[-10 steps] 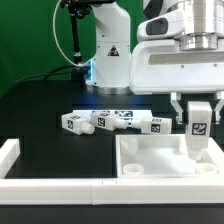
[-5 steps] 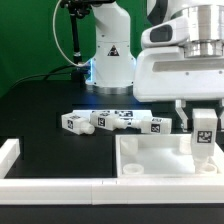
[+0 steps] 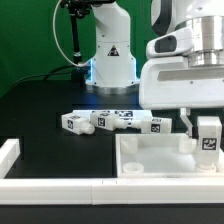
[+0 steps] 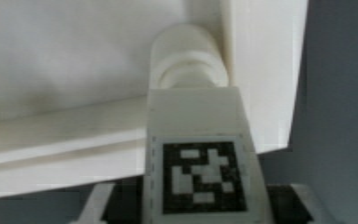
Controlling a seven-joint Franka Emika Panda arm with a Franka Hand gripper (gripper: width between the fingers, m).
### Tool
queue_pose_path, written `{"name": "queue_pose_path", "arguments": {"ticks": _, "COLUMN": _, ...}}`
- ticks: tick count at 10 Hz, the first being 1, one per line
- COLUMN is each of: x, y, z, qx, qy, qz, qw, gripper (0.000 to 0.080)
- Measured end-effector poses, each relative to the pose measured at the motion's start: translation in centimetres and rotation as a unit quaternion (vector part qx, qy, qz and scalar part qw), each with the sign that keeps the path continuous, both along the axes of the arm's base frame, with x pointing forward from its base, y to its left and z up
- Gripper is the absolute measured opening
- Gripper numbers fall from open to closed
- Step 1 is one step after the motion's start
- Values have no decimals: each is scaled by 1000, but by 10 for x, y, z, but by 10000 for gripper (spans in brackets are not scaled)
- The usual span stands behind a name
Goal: Assemble one leg
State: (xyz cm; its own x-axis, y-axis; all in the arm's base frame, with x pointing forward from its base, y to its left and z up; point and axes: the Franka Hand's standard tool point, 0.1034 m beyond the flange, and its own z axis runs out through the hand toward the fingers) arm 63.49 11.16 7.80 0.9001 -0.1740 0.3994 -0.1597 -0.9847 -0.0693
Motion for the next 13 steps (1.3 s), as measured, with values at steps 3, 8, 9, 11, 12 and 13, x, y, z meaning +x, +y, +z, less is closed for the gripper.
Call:
{"name": "queue_pose_path", "arguments": {"ticks": 3, "x": 3, "y": 0, "z": 0, "qx": 0, "qy": -39, "qz": -3, "qw": 999, "gripper": 284}}
{"name": "queue_pose_path", "arguments": {"ticks": 8, "x": 2, "y": -1, "z": 0, "qx": 3, "qy": -83, "qz": -21, "qw": 996, "gripper": 284}}
{"name": "queue_pose_path", "arguments": {"ticks": 9, "x": 2, "y": -1, "z": 0, "qx": 3, "qy": -83, "qz": -20, "qw": 996, "gripper": 284}}
{"name": "queue_pose_path", "arguments": {"ticks": 11, "x": 2, "y": -1, "z": 0, "qx": 0, "qy": -83, "qz": -15, "qw": 996, "gripper": 531}}
{"name": "queue_pose_path", "arguments": {"ticks": 12, "x": 2, "y": -1, "z": 0, "qx": -1, "qy": -83, "qz": -14, "qw": 996, "gripper": 612}}
{"name": "queue_pose_path", "arguments": {"ticks": 13, "x": 2, "y": -1, "z": 0, "qx": -1, "qy": -83, "qz": -13, "qw": 996, "gripper": 612}}
